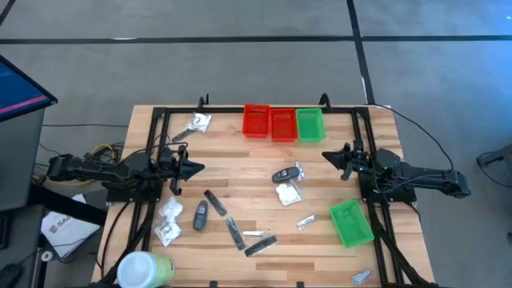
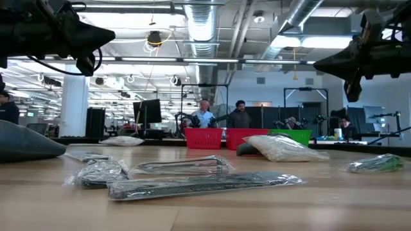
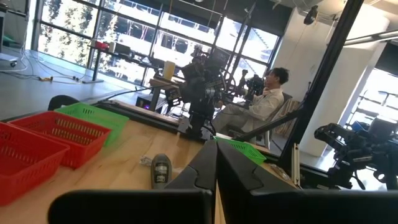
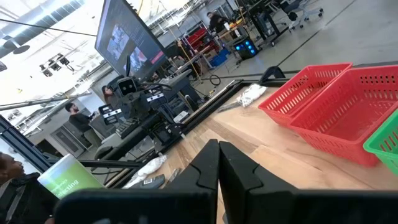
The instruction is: Pick & Place Travel size toiletries
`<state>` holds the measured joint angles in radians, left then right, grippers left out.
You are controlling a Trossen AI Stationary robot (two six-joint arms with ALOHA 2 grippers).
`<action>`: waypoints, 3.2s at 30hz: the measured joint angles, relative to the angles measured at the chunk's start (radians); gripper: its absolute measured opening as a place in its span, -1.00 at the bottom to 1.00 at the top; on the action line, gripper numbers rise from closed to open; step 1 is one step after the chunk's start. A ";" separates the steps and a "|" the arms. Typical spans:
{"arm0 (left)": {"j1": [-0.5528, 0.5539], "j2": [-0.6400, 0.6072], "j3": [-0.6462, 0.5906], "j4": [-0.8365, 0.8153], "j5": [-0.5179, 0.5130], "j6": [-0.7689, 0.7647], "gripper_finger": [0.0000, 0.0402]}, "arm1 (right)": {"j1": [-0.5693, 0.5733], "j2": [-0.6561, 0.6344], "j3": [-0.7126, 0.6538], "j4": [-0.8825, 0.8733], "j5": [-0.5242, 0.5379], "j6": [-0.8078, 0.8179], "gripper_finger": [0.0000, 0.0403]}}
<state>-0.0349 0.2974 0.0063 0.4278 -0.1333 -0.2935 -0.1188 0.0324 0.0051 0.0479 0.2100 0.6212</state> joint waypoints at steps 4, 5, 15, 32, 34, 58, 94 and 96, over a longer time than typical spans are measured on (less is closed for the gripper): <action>0.000 0.000 0.000 0.000 0.000 0.000 -1.00 | 0.000 0.000 0.000 0.000 0.000 0.000 -1.00; 0.000 0.000 0.000 0.000 0.000 0.000 -1.00 | 0.000 0.000 0.000 0.000 0.000 0.000 -1.00; 0.000 0.000 0.000 0.000 0.000 0.000 -1.00 | 0.000 0.000 0.000 0.000 0.000 0.000 -1.00; 0.010 -0.002 0.000 0.721 -0.095 0.129 -1.00 | 0.000 0.000 0.000 0.000 0.000 0.000 -1.00; 0.010 -0.002 0.000 0.769 -0.096 0.093 -1.00 | 0.000 0.000 0.000 0.000 0.000 0.000 -1.00; 0.006 0.266 0.086 0.803 0.033 -0.073 -1.00 | 0.000 0.000 0.000 0.000 0.000 0.000 -1.00; 0.030 0.541 0.438 0.380 0.053 0.267 -1.00 | -0.017 0.000 0.000 0.025 0.066 -0.294 -1.00; 0.030 0.548 0.438 0.378 0.053 0.261 -1.00 | -0.035 0.000 0.000 0.106 0.140 -0.368 -1.00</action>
<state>-0.0051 0.8454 0.4446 0.8058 -0.0803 -0.0327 -0.1536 0.0325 0.0051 0.1538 0.3502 0.2531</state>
